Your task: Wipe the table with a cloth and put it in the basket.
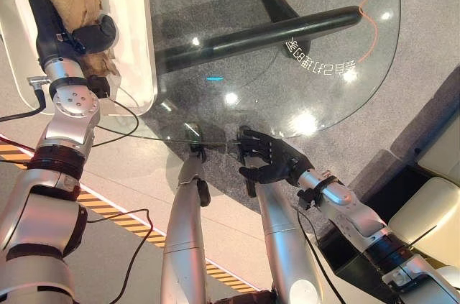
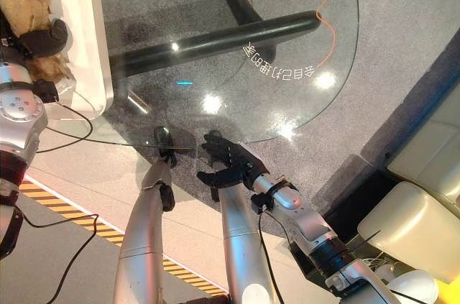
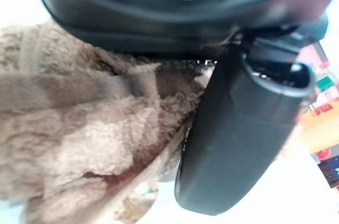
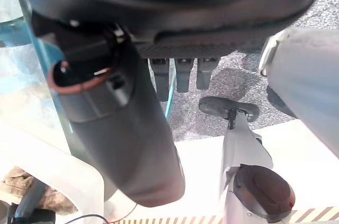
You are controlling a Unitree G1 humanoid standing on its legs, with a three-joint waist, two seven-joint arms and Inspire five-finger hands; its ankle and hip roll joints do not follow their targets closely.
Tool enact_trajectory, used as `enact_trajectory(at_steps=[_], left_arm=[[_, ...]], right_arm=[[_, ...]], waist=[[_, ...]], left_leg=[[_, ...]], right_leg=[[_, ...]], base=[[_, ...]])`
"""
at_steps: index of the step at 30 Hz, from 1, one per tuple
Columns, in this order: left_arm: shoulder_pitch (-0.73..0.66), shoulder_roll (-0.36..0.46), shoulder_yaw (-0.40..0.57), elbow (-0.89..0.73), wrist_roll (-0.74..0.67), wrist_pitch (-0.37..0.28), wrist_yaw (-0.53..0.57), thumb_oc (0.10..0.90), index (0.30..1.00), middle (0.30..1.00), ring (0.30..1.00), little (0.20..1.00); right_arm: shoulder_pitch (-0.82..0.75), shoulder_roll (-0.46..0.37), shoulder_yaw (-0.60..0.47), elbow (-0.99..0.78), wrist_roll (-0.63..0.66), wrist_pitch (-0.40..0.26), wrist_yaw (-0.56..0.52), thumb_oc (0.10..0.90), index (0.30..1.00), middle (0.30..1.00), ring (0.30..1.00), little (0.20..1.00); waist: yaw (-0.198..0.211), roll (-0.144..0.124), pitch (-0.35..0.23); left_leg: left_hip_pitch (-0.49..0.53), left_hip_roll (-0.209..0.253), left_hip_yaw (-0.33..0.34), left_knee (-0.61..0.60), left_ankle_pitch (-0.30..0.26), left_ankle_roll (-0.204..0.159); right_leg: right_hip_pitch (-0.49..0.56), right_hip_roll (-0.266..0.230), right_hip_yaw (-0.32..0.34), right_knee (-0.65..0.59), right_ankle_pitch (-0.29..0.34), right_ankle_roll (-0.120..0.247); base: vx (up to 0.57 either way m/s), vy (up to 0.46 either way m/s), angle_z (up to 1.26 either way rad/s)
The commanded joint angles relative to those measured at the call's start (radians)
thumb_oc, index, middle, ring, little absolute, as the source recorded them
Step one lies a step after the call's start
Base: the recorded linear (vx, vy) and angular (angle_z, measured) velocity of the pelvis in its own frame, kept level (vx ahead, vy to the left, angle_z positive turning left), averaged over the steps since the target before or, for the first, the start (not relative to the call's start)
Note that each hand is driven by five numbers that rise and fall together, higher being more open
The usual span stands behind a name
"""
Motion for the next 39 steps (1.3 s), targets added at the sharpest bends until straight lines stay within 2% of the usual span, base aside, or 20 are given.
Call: enact_trajectory(at_steps=[1,2,3,8,13,19,23,27,30,35,39], left_arm=[[0.048,0.058,0.119,-0.045,-0.023,-0.125,0.1,0.8,0.9,0.9,0.9,0.9],[0.072,0.054,0.139,-0.062,-0.017,-0.136,0.102,0.8,0.9,0.9,0.9,0.9],[0.085,0.052,0.162,-0.084,-0.014,-0.146,0.106,0.8,0.9,0.9,0.9,0.9],[0.211,0.017,0.252,-0.191,-0.041,-0.194,0.075,0.8,0.9,0.9,0.9,0.9],[0.327,-0.034,0.31,-0.264,-0.019,-0.193,0.025,0.8,0.9,0.9,0.9,0.9],[0.475,-0.091,0.37,-0.355,-0.006,-0.153,-0.036,0.8,0.9,0.9,0.9,0.9],[0.585,-0.176,0.381,-0.395,-0.078,-0.086,-0.14,0.8,0.9,0.9,0.9,0.9],[0.731,-0.297,0.342,-0.37,-0.074,-0.024,-0.195,0.8,0.9,0.9,0.9,0.9],[0.817,-0.366,0.326,-0.319,-0.11,0.013,-0.281,0.8,0.9,0.9,0.9,0.9],[0.983,-0.527,0.3,-0.137,-0.145,0.035,-0.42,0.8,0.9,0.9,0.9,0.9],[1.008,-0.601,0.278,0.02,-0.145,0.1,-0.492,0.8,0.9,0.9,0.9,0.9]], right_arm=[[0.135,0.002,-0.015,-0.106,-0.014,-0.062,0.008,0.8,0.9,0.9,0.9,0.9],[0.147,0.007,-0.018,-0.107,-0.021,-0.068,0.009,0.8,0.9,0.9,0.9,0.9],[0.148,0.012,-0.024,-0.116,-0.028,-0.067,0.007,0.8,0.9,0.9,0.9,0.9],[0.197,0.038,-0.043,-0.108,-0.051,-0.082,0.015,0.8,0.9,0.9,0.9,0.9],[0.223,0.065,-0.06,-0.077,-0.079,-0.081,0.012,0.8,0.9,0.9,0.9,0.9],[0.255,0.098,-0.092,-0.011,-0.096,-0.071,0.016,0.8,0.9,0.9,0.9,0.9],[0.272,0.137,-0.121,0.073,-0.115,-0.07,0.021,0.8,0.9,0.9,0.9,0.9],[0.31,0.175,-0.15,0.172,-0.177,-0.078,0.011,0.8,0.9,0.9,0.9,0.9],[0.333,0.188,-0.167,0.214,-0.226,-0.071,-0.009,0.8,0.9,0.9,0.9,0.9],[0.392,0.229,-0.218,0.342,-0.277,-0.034,0.037,0.8,0.9,0.9,0.9,0.9],[0.394,0.259,-0.223,0.497,-0.306,-0.034,0.061,0.8,0.9,0.9,0.9,0.9]], waist=[[0.034,0.029,-0.019],[0.038,0.031,-0.019],[0.038,0.03,-0.019],[0.06,0.042,-0.019],[0.084,0.049,-0.019],[0.116,0.048,-0.019],[0.14,0.044,-0.02],[0.158,0.042,-0.09],[0.166,0.04,-0.136],[0.182,0.034,-0.244],[0.195,0.027,-0.32]], left_leg=[[0.084,-0.045,-0.033,0.077,-0.126,0.047],[0.091,-0.046,-0.035,0.074,-0.125,0.048],[0.07,-0.048,-0.026,0.068,-0.096,0.053],[0.143,-0.053,-0.036,0.037,-0.093,0.052],[0.235,-0.061,-0.052,-0.004,-0.08,0.046],[0.387,-0.072,-0.081,-0.066,-0.065,0.034],[0.516,-0.076,-0.109,-0.116,-0.053,0.022],[0.602,-0.079,-0.137,-0.174,-0.042,0.014],[0.645,-0.078,-0.15,-0.212,-0.034,0.01],[0.762,-0.071,-0.165,-0.284,-0.031,0.003],[0.828,-0.064,-0.17,-0.314,-0.036,0.0]], right_leg=[[0.092,0.039,-0.009,-0.216,0.158,-0.006],[0.098,0.039,-0.01,-0.217,0.156,-0.006],[0.079,0.033,-0.012,-0.224,0.181,-0.011],[0.146,0.032,-0.017,-0.235,0.167,-0.01],[0.24,0.032,-0.024,-0.253,0.155,-0.009],[0.402,0.027,-0.04,-0.294,0.139,-0.011],[0.539,0.012,-0.058,-0.337,0.132,-0.008],[0.635,-0.002,-0.072,-0.391,0.134,0.0],[0.683,-0.01,-0.076,-0.427,0.143,0.006],[0.823,-0.02,-0.091,-0.518,0.156,0.012],[0.897,-0.025,-0.106,-0.557,0.158,0.014]], base=[[0.05,-0.015,-0.02],[-0.02,-0.036,0.01],[-0.08,-0.044,0.01],[-0.04,-0.044,0.03],[-0.04,-0.046,0.05],[-0.04,-0.073,0.05],[-0.04,-0.101,0.09],[0.01,-0.103,0.07],[0.03,-0.089,0.04],[0.08,-0.093,0.13],[0.1,-0.083,0.09]])
